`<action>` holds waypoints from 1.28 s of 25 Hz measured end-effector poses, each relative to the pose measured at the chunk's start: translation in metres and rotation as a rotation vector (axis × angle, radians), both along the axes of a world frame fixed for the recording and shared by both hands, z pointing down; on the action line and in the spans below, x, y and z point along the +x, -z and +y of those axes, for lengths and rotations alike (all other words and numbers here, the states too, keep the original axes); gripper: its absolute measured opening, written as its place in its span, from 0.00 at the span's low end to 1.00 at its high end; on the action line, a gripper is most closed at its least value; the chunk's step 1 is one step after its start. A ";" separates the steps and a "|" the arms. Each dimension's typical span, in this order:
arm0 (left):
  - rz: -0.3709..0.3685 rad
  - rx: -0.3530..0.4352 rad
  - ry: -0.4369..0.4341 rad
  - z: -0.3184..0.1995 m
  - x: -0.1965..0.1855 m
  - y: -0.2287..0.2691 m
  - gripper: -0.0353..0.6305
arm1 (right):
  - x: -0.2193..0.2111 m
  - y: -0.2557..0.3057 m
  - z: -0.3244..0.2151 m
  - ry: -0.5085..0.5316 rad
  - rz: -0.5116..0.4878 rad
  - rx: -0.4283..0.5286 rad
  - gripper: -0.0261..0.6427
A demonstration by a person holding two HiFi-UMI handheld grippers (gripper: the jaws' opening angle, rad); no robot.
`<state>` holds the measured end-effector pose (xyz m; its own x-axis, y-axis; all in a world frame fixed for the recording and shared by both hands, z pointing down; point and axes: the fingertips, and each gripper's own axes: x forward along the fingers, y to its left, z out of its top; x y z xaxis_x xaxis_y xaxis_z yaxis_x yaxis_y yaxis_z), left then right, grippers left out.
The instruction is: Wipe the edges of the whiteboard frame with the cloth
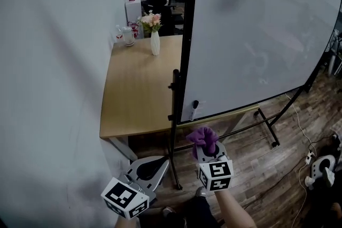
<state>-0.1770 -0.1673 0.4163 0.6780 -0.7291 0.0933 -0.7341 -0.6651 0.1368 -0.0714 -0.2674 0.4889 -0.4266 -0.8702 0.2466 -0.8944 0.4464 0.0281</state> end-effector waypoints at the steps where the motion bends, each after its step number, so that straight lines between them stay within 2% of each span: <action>1: 0.001 0.003 -0.006 0.001 0.002 0.001 0.08 | 0.003 0.007 0.006 0.005 -0.004 0.012 0.14; 11: -0.006 0.032 -0.028 0.008 0.022 0.010 0.08 | 0.037 0.054 0.065 0.051 -0.070 0.068 0.14; 16: 0.000 0.054 -0.027 0.017 0.036 0.022 0.08 | 0.065 0.076 0.089 0.039 -0.089 0.099 0.14; 32: 0.001 0.058 -0.075 0.076 0.119 0.035 0.08 | 0.144 0.111 0.186 0.078 -0.030 0.174 0.14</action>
